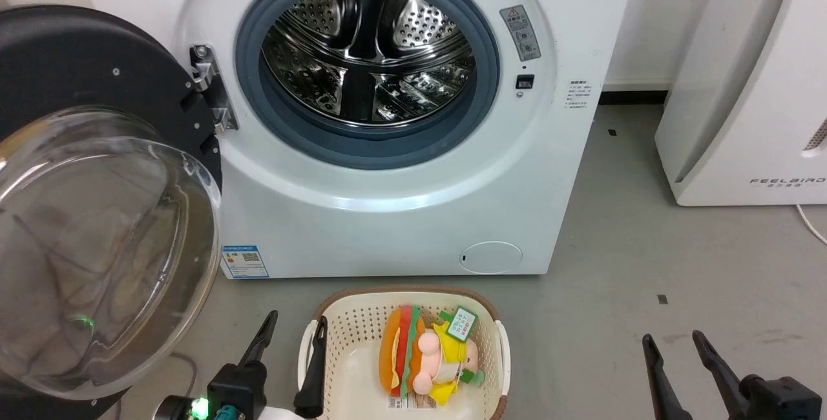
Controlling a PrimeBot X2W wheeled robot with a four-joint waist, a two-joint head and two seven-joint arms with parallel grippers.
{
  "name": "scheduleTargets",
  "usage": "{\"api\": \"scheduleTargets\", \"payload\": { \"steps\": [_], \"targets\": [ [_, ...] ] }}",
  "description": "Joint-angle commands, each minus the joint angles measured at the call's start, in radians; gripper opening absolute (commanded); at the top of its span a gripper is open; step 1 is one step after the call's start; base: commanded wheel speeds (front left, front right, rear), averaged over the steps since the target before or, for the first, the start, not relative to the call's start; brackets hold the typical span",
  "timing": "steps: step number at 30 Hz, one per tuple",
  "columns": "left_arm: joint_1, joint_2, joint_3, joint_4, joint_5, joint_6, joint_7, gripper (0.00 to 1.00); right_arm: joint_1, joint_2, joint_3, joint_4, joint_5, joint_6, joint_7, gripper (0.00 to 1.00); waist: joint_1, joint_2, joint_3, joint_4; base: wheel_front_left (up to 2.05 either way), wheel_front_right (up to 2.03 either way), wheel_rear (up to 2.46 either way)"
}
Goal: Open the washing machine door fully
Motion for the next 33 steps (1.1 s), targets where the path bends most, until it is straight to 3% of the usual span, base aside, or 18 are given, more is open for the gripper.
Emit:
{"api": "scheduleTargets", "payload": {
  "steps": [1, 10, 11, 33],
  "targets": [
    [-0.012, 0.003, 0.001, 0.007, -0.002, 0.002, -0.002, 1.0, 0.013, 0.004, 0.003, -0.007, 0.0, 0.001, 0.002, 1.0, 0.0, 0.0, 0.006, -0.005, 0.0, 0.0, 0.0],
    [-0.008, 0.009, 0.007, 0.021, -0.017, 0.009, -0.004, 1.0, 0.008, 0.004, 0.007, -0.003, 0.012, 0.001, -0.005, 1.0, 0.0, 0.0, 0.016, -0.005, 0.0, 0.0, 0.0],
    [-0.002, 0.005, 0.005, 0.019, -0.015, 0.009, 0.0, 0.0, 0.0, 0.0, 0.007, 0.0, 0.006, 0.0, -0.002, 0.0, 0.0, 0.0, 0.017, -0.006, 0.0, 0.0, 0.0],
    [-0.007, -0.011, 0.036, -0.006, 0.01, 0.0, 0.034, 0.0, -0.032, 0.0, 0.011, 0.013, -0.017, 0.0, 0.003, 0.0, 0.0, 0.0, 0.019, -0.004, 0.0, 0.0, 0.0]
  ]
}}
